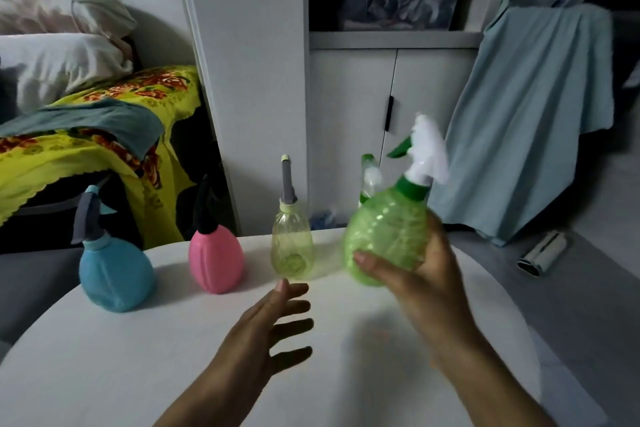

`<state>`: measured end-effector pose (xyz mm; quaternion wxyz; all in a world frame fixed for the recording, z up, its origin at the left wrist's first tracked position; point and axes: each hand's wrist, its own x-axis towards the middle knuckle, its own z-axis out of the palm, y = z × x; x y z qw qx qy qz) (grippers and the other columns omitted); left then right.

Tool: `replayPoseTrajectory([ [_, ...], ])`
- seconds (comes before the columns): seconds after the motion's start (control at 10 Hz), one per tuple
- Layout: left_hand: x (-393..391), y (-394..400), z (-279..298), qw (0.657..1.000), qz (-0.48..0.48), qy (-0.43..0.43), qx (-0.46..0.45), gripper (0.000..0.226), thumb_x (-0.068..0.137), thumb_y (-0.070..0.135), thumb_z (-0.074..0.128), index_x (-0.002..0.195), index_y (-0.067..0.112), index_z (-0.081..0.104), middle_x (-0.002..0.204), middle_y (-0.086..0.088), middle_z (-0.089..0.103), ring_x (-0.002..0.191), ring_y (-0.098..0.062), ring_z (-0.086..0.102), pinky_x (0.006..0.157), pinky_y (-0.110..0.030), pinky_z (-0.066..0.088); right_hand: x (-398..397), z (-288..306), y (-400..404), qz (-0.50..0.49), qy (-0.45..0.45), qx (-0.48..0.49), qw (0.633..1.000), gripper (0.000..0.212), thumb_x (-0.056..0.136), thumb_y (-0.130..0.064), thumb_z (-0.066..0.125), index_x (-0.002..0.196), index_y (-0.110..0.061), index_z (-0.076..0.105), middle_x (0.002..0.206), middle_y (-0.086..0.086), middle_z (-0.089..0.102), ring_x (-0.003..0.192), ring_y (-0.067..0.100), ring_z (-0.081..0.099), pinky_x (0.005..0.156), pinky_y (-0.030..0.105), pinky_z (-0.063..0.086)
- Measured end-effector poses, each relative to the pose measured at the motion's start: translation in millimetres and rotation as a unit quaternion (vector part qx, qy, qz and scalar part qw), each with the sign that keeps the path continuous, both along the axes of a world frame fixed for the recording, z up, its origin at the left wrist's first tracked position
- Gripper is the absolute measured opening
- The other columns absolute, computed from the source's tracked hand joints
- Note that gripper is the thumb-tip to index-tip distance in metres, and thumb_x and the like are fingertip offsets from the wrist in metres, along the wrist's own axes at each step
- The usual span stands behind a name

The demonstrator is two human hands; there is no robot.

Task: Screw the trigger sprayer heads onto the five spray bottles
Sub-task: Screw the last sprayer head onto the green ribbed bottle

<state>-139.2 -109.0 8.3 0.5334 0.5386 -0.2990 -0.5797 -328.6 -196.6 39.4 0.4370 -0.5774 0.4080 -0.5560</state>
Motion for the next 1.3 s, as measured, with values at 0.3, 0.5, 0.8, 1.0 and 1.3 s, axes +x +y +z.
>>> replayPoseTrajectory([
  [0.3, 7.6, 2.8, -10.6, 0.997, 0.036, -0.050, 0.039, 0.032, 0.070, 0.044, 0.067, 0.092, 0.024, 0.079, 0.100, -0.003, 0.076, 0.098, -0.023, 0.071, 0.079, -0.042, 0.059, -72.9, -50.6, -140.5, -0.172, 0.230, -0.010, 0.958, 0.082, 0.056, -0.030, 0.091, 0.125, -0.031, 0.047, 0.108, -0.006, 0.060, 0.095, 0.021, 0.058, 0.077, 0.032, 0.044],
  [0.5, 5.8, -6.6, -20.1, 0.995, 0.007, -0.065, 0.070, 0.021, 0.083, 0.038, 0.065, 0.091, 0.025, 0.078, 0.102, 0.000, 0.076, 0.101, -0.022, 0.069, 0.082, -0.042, 0.058, -84.1, -119.3, -161.5, -0.100, 0.214, 0.099, 0.967, 0.088, 0.056, -0.025, 0.093, 0.130, -0.038, 0.046, 0.115, -0.002, 0.068, 0.103, 0.027, 0.065, 0.091, 0.041, 0.052],
  [0.8, -10.4, -6.2, -16.9, 0.992, -0.007, -0.096, 0.080, 0.019, 0.082, 0.038, 0.067, 0.090, 0.023, 0.077, 0.101, 0.001, 0.075, 0.098, -0.019, 0.070, 0.083, -0.039, 0.058, -80.5, -124.1, -168.5, -0.119, 0.246, 0.094, 0.957, 0.119, 0.060, -0.030, 0.092, 0.151, -0.040, 0.017, 0.133, 0.004, 0.062, 0.114, 0.033, 0.062, 0.086, 0.035, 0.045],
  [1.0, -7.7, -4.4, -6.1, 0.990, -0.008, -0.135, 0.040, 0.017, 0.075, 0.035, 0.076, 0.090, 0.028, 0.075, 0.100, 0.001, 0.075, 0.096, -0.017, 0.070, 0.083, -0.038, 0.057, -87.4, -127.1, -172.5, -0.085, 0.212, 0.118, 0.966, 0.136, 0.055, 0.002, 0.094, 0.155, -0.027, 0.008, 0.144, 0.007, 0.049, 0.125, 0.029, 0.052, 0.095, 0.044, 0.050],
  [1.3, 50.3, 42.8, 68.6, 0.884, 0.095, -0.368, -0.273, 0.027, 0.084, 0.027, 0.076, 0.108, 0.034, 0.069, 0.108, 0.003, 0.073, 0.100, -0.012, 0.069, 0.078, -0.020, 0.056, -122.8, -26.5, -135.1, -0.164, 0.204, 0.013, 0.965, 0.069, 0.073, -0.027, 0.084, 0.136, -0.026, 0.055, 0.135, 0.009, 0.062, 0.118, 0.026, 0.061, 0.095, 0.039, 0.051],
])
